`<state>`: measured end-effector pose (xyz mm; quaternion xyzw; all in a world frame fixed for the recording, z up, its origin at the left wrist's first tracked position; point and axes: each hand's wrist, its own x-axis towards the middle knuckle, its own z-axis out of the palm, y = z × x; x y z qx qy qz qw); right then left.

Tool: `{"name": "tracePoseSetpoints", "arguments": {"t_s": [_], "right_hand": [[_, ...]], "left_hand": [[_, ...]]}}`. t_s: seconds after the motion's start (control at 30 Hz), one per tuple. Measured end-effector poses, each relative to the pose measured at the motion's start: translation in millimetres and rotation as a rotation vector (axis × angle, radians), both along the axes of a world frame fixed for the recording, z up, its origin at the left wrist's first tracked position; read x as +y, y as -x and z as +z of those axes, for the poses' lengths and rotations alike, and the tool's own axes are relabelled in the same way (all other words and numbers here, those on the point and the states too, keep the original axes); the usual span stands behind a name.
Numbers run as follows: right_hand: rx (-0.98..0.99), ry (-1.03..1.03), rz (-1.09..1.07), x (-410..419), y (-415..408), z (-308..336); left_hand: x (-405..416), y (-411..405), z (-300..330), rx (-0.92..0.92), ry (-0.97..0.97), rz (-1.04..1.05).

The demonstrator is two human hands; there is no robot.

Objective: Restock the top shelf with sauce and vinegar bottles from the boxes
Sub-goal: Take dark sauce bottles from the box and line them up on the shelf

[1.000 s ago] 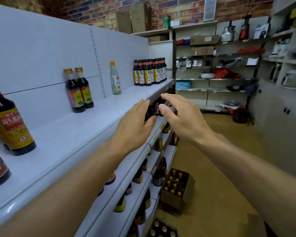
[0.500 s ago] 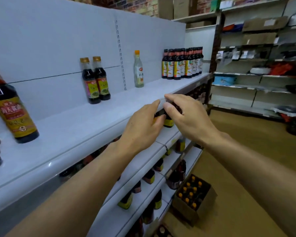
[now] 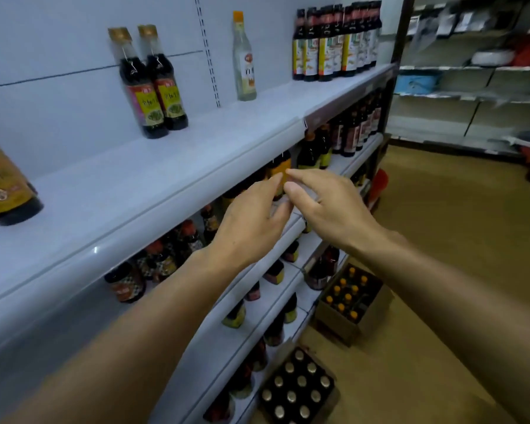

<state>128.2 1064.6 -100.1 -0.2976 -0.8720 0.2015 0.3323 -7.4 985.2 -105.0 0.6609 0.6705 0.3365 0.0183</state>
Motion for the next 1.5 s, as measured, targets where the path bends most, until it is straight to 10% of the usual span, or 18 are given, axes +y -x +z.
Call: {"name": "tracePoseSetpoints", "arguments": {"t_s": [1.5], "right_hand": [[-0.383,0.581,-0.071,-9,-6,-462]], "left_hand": [[-28,8,-452,-0.423,0.783,0.166]]}}
